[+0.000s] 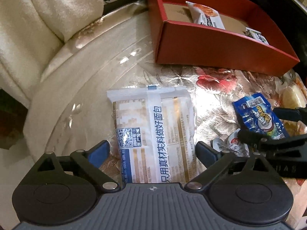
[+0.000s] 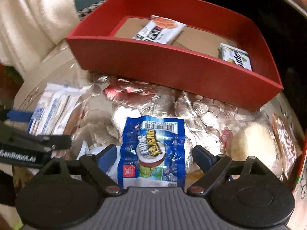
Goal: Organize snacks
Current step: 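Lift both packets into the red tray and release them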
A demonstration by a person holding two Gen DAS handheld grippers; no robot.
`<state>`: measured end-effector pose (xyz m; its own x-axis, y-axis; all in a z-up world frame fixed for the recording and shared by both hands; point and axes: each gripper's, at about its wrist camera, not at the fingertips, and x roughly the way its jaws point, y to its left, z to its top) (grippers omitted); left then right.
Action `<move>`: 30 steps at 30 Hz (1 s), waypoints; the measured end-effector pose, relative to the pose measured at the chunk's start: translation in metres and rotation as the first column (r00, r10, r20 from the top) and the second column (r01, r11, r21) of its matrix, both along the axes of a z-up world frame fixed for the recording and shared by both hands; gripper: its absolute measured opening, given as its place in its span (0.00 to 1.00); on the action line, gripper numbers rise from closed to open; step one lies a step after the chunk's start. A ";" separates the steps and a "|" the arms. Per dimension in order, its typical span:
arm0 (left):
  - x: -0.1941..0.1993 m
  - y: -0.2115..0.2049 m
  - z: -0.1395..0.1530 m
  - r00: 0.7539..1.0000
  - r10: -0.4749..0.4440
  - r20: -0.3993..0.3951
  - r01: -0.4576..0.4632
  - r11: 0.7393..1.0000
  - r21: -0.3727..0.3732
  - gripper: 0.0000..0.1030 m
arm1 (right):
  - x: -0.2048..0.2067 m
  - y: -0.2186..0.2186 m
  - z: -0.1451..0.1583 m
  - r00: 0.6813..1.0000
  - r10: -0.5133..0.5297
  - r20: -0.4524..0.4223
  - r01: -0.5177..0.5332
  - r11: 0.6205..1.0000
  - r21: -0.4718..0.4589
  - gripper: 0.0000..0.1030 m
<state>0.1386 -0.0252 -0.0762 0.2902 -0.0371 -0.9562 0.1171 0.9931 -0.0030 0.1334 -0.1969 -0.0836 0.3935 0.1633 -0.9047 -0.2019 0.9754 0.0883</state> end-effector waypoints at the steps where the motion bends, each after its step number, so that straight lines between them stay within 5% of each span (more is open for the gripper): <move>1: 0.000 0.002 0.000 1.000 0.007 -0.005 -0.007 1.000 -0.005 0.95 | 0.000 0.002 0.001 1.000 0.004 -0.001 -0.004 1.000 -0.012 0.79; 5: -0.003 0.004 0.001 1.000 0.013 -0.015 -0.013 0.999 -0.037 0.84 | -0.002 0.007 0.006 1.000 0.011 0.002 -0.011 1.000 -0.017 0.63; 11: -0.004 -0.001 0.010 1.000 0.004 0.006 -0.003 1.000 -0.028 0.76 | -0.011 0.009 0.014 0.999 0.023 0.028 -0.022 0.999 -0.027 0.63; 30: -0.002 -0.018 0.075 0.988 0.001 0.152 0.020 0.991 -0.133 0.74 | -0.021 -0.010 0.084 0.973 -0.065 0.223 0.057 0.997 0.043 0.63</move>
<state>0.1364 -0.0431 -0.0014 0.4303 -0.1652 -0.8874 0.1359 0.9838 -0.1173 0.1123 -0.2072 0.0004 0.5958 0.1639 -0.7862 -0.1611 0.9835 0.0829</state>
